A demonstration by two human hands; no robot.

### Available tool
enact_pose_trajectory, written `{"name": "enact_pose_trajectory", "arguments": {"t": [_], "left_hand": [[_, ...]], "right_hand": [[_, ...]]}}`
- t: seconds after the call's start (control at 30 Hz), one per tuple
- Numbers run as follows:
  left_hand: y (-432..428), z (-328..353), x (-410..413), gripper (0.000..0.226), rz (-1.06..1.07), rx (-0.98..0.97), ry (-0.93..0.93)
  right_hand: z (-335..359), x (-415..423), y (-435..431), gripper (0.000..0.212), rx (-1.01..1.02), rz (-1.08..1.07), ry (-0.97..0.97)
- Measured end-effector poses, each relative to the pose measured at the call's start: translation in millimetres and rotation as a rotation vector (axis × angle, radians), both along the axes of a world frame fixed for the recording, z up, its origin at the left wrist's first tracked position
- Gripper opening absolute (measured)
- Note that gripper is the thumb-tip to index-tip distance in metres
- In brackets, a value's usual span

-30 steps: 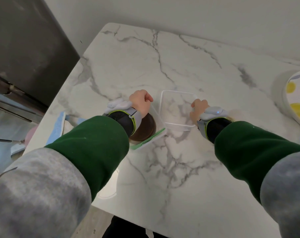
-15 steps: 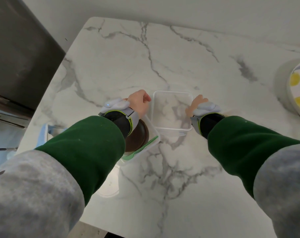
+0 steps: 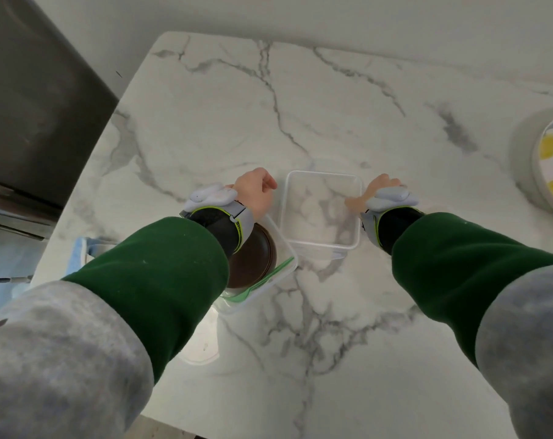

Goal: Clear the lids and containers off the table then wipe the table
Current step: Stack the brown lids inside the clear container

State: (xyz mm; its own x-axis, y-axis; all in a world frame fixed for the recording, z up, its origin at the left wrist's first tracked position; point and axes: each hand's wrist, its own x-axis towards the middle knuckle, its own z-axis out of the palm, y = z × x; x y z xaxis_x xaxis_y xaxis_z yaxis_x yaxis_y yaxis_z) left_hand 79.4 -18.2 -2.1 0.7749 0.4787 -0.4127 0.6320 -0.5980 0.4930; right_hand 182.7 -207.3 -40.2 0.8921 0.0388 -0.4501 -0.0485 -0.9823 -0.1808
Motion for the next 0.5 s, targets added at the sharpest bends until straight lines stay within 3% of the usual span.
{"name": "enact_pose_trajectory", "arguments": {"t": [0.07,0.13,0.23,0.4,0.5], "left_hand": [[-1,2,1,0.034,0.003,-0.013,-0.009],[-2,5,1,0.034,0.000,-0.023,-0.027],[-3,9,1,0.033,-0.001,-0.036,-0.059],[-4,22,1,0.027,0.108,-0.140,-0.134],[-4,39,3,0.028,0.192,-0.325,-0.202]], "right_hand": [[3,3,0,0.063,0.056,-0.047,-0.033],[11,10,3,0.070,0.247,-0.132,0.055],[29,22,9,0.048,0.507,-0.260,0.061],[56,27,21,0.035,0.673,-0.103,-0.173],[72,16,34,0.017,0.740,0.068,-0.285]]}}
